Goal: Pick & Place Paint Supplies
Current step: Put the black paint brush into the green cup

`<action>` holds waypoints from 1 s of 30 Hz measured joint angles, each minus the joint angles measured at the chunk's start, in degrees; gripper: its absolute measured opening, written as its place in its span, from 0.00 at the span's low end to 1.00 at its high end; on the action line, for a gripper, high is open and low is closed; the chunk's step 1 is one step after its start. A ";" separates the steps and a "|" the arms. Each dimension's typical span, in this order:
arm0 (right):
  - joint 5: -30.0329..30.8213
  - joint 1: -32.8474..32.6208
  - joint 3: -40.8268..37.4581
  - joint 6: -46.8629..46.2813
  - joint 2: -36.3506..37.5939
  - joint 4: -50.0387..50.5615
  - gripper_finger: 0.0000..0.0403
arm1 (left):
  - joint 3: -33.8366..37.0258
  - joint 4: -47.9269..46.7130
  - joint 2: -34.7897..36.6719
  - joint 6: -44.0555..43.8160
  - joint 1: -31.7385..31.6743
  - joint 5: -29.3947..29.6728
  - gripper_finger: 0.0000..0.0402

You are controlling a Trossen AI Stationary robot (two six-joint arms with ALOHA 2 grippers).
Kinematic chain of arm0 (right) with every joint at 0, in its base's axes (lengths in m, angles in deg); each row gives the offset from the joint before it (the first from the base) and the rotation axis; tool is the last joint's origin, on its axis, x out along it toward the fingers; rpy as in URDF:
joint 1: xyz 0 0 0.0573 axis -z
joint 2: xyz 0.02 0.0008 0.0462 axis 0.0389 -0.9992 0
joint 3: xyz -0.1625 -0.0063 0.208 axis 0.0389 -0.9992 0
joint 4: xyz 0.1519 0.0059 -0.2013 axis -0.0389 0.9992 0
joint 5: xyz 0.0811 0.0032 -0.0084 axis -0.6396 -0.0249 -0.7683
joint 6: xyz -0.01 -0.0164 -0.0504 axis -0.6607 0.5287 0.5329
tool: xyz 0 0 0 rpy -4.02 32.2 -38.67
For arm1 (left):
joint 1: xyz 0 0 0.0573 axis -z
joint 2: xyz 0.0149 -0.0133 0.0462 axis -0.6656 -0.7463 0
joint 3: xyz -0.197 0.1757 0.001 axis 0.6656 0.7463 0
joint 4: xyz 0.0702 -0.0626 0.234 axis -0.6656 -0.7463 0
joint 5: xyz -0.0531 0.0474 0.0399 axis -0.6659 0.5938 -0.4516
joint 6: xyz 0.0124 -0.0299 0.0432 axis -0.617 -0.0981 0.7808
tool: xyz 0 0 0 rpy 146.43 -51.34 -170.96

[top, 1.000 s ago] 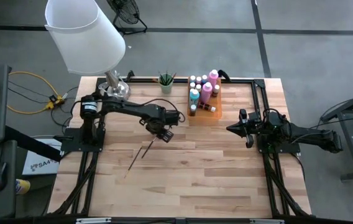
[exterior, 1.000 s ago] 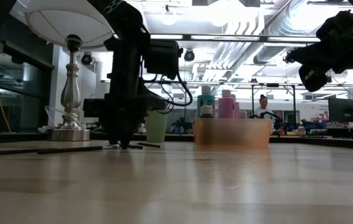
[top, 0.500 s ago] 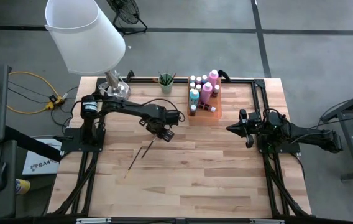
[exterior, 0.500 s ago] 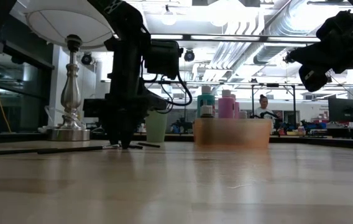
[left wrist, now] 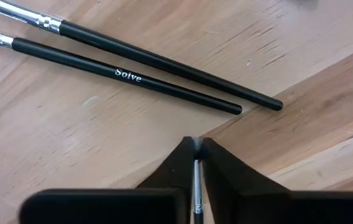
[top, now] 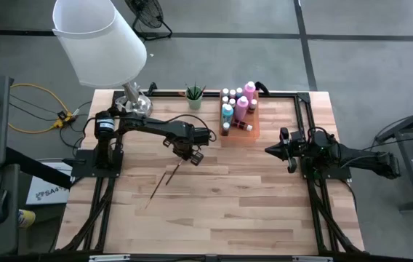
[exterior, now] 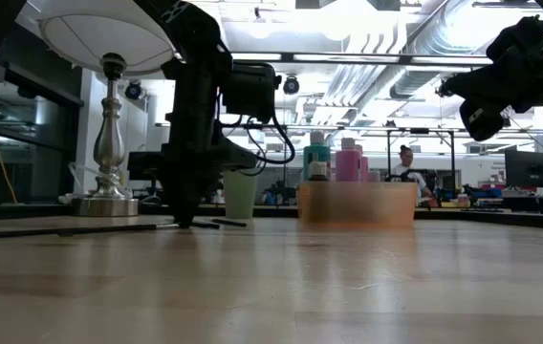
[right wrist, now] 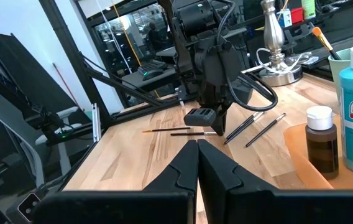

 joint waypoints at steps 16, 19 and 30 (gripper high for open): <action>0.01 0.00 0.00 0.00 0.00 -0.01 0.01 | 0.22 0.16 8.44 1.61 0.13 -0.64 0.00; 0.01 0.02 0.00 -0.01 0.00 -0.01 0.01 | 0.28 -0.46 12.87 0.01 0.04 1.61 0.00; 0.00 0.02 0.01 0.01 0.01 -0.01 0.01 | 0.14 11.88 28.11 7.32 0.04 33.47 0.00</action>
